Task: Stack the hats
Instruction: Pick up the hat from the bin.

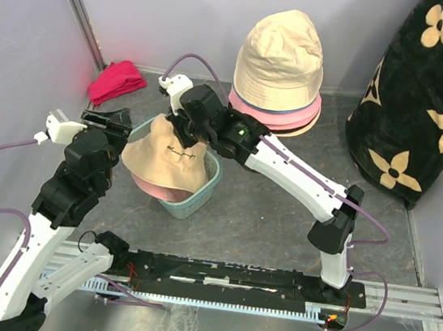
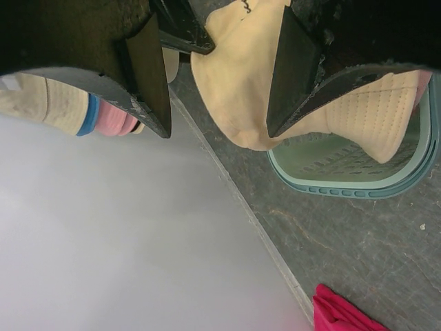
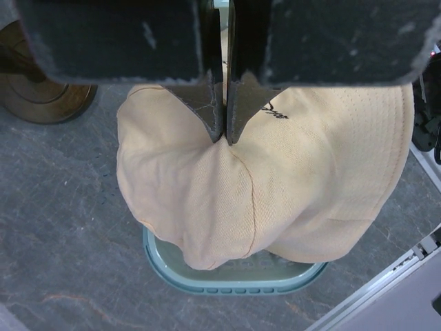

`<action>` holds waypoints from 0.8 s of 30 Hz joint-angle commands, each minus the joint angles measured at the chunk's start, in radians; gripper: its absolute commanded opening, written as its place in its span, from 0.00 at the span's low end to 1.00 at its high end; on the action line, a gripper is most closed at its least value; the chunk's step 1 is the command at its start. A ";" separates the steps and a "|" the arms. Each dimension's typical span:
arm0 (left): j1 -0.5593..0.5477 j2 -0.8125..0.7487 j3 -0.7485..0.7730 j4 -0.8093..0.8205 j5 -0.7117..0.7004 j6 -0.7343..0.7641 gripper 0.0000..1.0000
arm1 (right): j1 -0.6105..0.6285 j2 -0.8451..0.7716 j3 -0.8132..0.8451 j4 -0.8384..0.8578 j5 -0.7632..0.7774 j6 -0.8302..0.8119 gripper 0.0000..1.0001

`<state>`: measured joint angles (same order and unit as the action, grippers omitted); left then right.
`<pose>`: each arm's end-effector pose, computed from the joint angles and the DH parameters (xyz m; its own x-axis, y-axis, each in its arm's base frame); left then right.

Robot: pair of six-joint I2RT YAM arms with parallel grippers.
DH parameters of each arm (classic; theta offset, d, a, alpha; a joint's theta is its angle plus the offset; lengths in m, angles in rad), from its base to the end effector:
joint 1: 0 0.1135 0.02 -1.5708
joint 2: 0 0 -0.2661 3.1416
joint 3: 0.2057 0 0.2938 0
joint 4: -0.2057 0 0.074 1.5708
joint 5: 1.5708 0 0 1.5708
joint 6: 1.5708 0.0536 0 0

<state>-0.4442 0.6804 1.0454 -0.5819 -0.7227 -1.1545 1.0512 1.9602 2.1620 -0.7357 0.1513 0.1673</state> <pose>0.1705 -0.0419 0.4150 0.1601 -0.8359 -0.5251 -0.2832 0.4707 -0.8356 0.2553 0.4301 0.4115 -0.3813 -0.3351 -0.8616 -0.7405 0.6686 0.0677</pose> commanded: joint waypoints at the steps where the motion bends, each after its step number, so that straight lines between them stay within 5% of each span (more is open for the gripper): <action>1: 0.004 0.008 0.008 0.023 -0.011 0.019 0.64 | 0.000 -0.077 0.068 0.107 0.035 -0.037 0.02; 24: 0.004 0.016 0.050 0.048 -0.033 0.033 0.64 | 0.009 -0.087 0.105 0.312 0.081 -0.140 0.02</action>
<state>-0.4442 0.6994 1.0470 -0.5743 -0.7238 -1.1545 1.0534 1.9305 2.1864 -0.5453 0.2302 0.0685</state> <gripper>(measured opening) 0.644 0.026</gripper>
